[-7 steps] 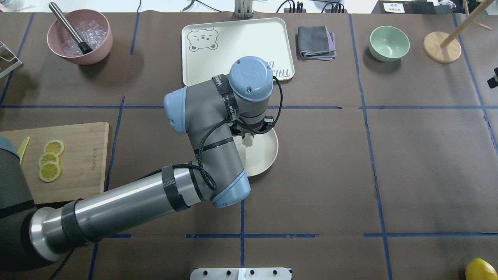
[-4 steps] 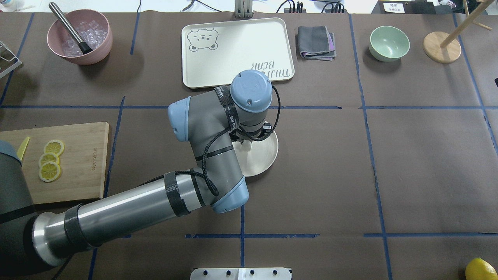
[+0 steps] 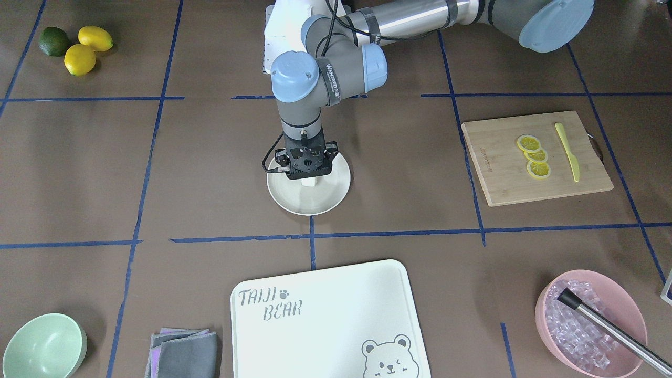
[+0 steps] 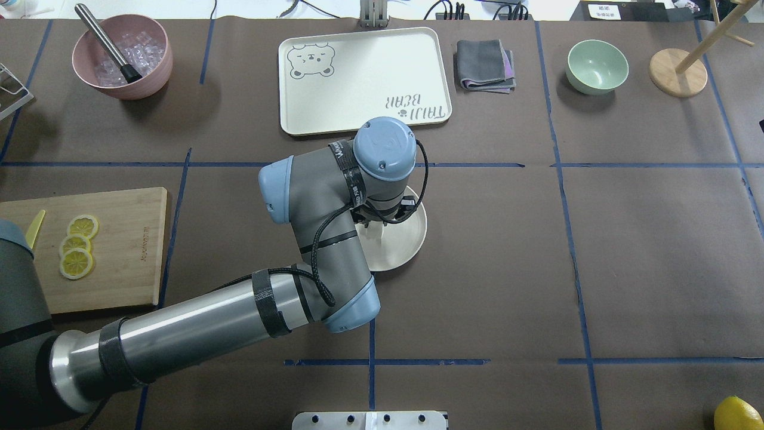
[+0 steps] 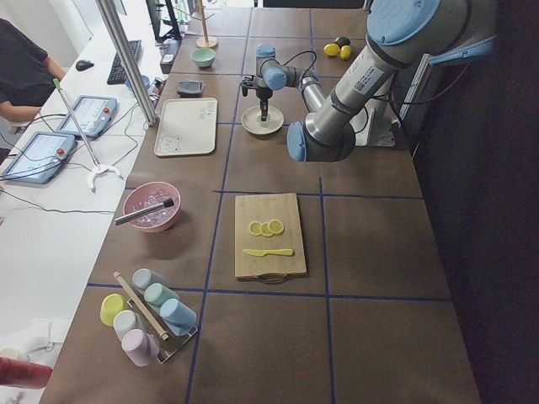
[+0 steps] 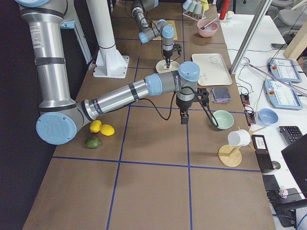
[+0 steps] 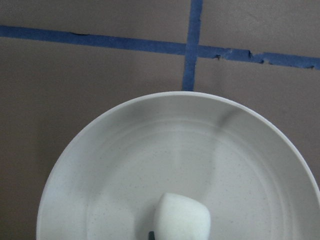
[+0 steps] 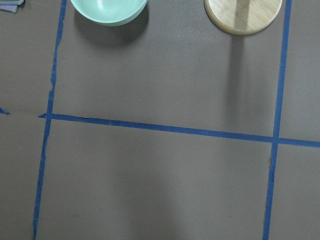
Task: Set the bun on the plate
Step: 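Carry the white bun with the left gripper over the white plate and lower it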
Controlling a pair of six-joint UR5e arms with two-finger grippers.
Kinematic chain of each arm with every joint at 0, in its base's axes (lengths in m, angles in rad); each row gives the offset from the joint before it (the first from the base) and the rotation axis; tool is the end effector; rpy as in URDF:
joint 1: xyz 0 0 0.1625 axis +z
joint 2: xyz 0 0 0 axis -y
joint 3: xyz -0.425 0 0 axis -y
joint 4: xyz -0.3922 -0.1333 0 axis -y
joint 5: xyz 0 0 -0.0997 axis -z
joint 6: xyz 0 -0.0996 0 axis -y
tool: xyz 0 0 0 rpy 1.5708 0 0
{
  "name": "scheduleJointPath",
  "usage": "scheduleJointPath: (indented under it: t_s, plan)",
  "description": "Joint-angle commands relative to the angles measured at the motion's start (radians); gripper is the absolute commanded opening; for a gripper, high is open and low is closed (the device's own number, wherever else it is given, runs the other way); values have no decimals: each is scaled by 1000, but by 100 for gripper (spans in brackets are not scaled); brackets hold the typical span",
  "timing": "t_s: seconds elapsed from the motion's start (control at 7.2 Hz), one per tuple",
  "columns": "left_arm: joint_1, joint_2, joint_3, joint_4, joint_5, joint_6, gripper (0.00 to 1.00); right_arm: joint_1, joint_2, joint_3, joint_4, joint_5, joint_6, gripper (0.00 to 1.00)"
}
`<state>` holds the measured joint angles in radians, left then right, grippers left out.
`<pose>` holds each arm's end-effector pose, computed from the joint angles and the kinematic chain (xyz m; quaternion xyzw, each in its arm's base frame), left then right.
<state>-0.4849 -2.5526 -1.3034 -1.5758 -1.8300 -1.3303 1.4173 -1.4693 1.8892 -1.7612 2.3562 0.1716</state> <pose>0.6470 -0.4627 0.1484 0.0107 0.3693 -0.0680 0.9268 -0.0165 -0.5179 0.4713 0.0429 -0.3923 -0.0355 0.9182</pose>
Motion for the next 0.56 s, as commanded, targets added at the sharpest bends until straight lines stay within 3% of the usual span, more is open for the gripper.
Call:
scheduleJointPath:
  t_s: [0.0,0.14,0.28,0.42]
  plan:
    - [0,0,4,-3,0,2,69,0,1,1,0,0,0,100]
    - [0,-1,4,-3,0,8,73,0,3,1,0,0,0,100]
    - [-4,0,3,-1,2,50,96,2,3,1,0,0,-1,100]
    - [-24,-1,-10,5,2,71,100,3,3,1,0,2,-3,100]
